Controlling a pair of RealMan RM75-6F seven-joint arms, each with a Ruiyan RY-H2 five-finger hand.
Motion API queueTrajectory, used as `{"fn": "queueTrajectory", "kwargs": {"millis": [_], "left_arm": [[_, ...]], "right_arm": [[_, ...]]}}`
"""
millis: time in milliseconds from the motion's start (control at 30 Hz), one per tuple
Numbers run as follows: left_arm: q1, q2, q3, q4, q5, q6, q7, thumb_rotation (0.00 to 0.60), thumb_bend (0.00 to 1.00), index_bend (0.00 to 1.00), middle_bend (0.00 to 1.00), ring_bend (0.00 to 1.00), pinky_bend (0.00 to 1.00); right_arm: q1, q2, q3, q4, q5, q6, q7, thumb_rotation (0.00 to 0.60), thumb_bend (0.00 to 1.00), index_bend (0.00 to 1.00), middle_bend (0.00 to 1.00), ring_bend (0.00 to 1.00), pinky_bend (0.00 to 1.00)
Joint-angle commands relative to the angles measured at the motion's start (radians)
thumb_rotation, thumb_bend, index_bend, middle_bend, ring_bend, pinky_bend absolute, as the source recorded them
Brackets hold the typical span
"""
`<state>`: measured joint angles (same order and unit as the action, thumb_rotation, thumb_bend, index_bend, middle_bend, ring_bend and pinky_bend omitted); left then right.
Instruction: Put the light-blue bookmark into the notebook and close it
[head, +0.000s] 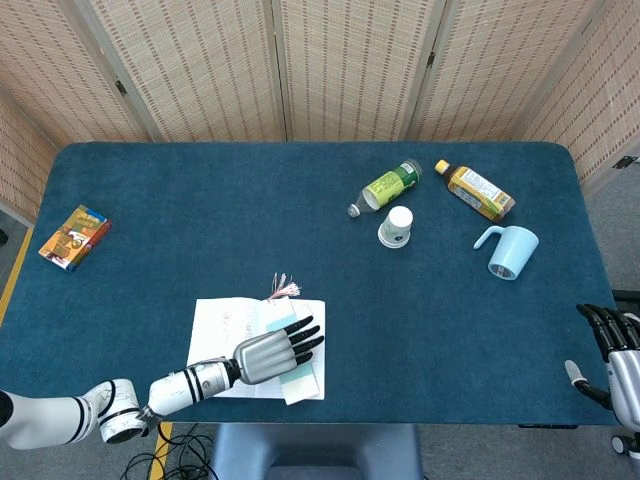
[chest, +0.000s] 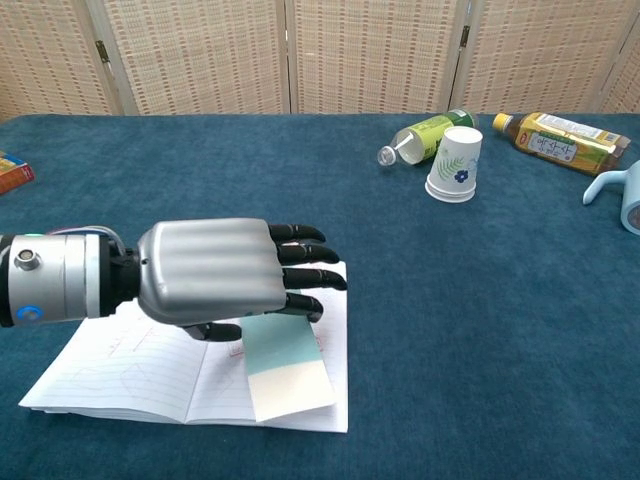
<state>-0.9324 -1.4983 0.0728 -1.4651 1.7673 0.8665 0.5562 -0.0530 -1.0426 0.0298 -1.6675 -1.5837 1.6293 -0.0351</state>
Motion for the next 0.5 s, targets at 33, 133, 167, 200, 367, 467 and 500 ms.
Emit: {"fn": "queueTrajectory", "kwargs": {"millis": [33,133,167,200,367,467,500], "left_arm": [[-0.005,0.006,-0.002,0.005,0.01,-0.003,0.013,0.6,0.34,0.3,0.1,0.04,0.09],[-0.013,0.007,-0.001,0.012,0.019,-0.01,0.016,0.6,0.34,0.28,0.1,0.04,0.09],[-0.016,0.007,-0.001,0.016,0.025,-0.012,0.019,0.6,0.34,0.28,0.09,0.03,0.09],[-0.021,0.006,0.0,0.022,0.033,-0.015,0.022,0.6,0.34,0.27,0.09,0.03,0.09],[-0.034,0.003,0.006,0.041,0.047,-0.033,0.023,0.6,0.34,0.25,0.07,0.01,0.09],[-0.036,0.008,0.015,0.041,0.06,-0.032,0.022,0.6,0.34,0.24,0.06,0.01,0.09],[-0.038,0.01,0.02,0.041,0.068,-0.031,0.022,0.6,0.34,0.24,0.06,0.01,0.09]], "right_arm": [[-0.001,0.0,0.001,0.0,0.0,0.001,0.001,0.6,0.21,0.14,0.18,0.14,0.2],[-0.003,-0.001,0.0,0.002,-0.001,0.004,0.002,0.6,0.21,0.14,0.18,0.14,0.2],[-0.004,-0.001,-0.001,0.002,-0.001,0.004,0.003,0.6,0.21,0.14,0.18,0.14,0.2],[-0.005,-0.002,-0.001,0.003,-0.001,0.006,0.003,0.6,0.21,0.14,0.18,0.14,0.2],[-0.011,-0.002,-0.002,0.004,-0.002,0.013,0.006,0.6,0.21,0.14,0.18,0.14,0.2],[-0.015,-0.002,-0.002,0.004,-0.003,0.018,0.005,0.6,0.21,0.14,0.18,0.14,0.2],[-0.015,-0.002,-0.002,0.003,-0.004,0.02,0.005,0.6,0.21,0.14,0.18,0.14,0.2]]}}
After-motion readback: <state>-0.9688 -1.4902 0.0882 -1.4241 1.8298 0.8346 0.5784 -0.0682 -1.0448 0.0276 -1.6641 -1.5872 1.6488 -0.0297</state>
